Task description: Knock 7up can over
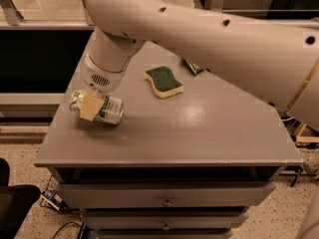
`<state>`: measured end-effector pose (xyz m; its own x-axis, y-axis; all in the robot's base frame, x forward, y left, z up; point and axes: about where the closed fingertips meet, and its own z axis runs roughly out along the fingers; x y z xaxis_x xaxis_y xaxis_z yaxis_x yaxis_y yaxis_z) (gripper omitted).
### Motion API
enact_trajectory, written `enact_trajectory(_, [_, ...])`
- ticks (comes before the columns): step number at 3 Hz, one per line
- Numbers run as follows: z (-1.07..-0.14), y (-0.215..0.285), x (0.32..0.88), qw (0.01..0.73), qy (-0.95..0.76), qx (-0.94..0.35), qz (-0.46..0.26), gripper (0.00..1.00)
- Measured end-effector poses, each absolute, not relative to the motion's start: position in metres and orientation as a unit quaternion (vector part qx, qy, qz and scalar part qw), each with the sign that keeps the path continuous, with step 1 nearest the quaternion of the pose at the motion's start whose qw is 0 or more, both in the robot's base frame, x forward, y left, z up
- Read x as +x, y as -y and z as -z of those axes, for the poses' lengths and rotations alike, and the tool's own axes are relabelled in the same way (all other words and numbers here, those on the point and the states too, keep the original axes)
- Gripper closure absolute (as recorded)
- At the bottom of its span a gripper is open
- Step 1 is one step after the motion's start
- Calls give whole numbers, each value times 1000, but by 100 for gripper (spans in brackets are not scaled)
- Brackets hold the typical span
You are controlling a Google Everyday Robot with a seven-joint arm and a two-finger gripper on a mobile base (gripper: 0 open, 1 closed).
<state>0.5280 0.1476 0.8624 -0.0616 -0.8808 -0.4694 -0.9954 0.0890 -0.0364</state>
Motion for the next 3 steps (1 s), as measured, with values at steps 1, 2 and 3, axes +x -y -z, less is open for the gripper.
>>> enact_trajectory(1, [-836,-155,533,162,-713,-666,-152,100])
enact_trajectory(2, [-840,-155,533,162,-712,-666,-152,85])
enact_trajectory(3, [-840,-155,532,162,-712,-666,-152,62])
